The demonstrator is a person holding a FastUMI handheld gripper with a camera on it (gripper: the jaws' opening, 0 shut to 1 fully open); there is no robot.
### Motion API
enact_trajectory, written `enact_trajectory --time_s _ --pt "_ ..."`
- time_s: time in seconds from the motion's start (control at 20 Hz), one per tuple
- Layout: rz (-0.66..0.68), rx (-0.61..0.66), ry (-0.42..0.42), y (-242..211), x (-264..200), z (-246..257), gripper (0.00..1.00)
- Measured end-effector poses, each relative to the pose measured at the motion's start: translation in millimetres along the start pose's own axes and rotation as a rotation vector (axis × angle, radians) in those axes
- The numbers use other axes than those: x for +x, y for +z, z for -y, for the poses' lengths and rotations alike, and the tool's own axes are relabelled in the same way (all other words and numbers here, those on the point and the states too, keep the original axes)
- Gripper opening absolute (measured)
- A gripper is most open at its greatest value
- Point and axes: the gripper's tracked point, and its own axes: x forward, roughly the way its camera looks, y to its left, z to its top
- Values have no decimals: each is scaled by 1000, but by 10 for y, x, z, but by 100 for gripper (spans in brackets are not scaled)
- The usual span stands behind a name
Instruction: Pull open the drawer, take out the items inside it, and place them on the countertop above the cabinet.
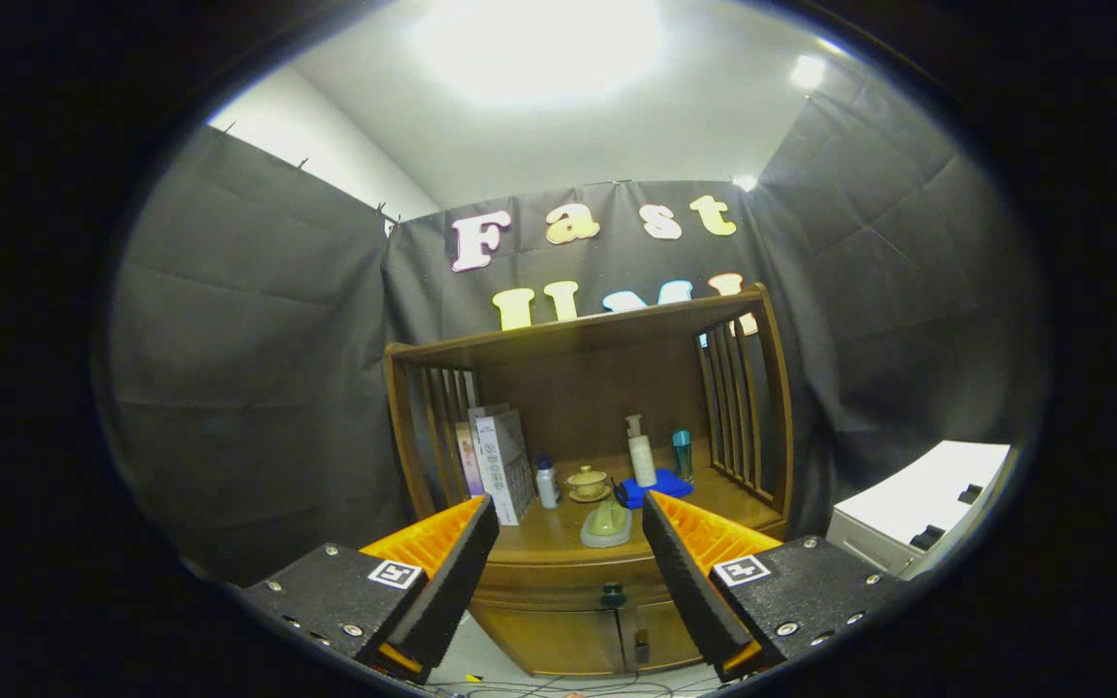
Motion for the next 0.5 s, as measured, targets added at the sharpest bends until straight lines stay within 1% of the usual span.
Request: enact_trajectory --time_s 0.1,0.2,0.25,0.35,0.5 --pt "-8 19 -1 -64 -43 -38 93" --pt "2 20 2 -36 -51 -67 93" --pt "6 -3 0 -30 -43 -58 93" --pt "7 -58 -36 -28 -30 58 93" --pt "12 -78 -55 -28 11 109 93"
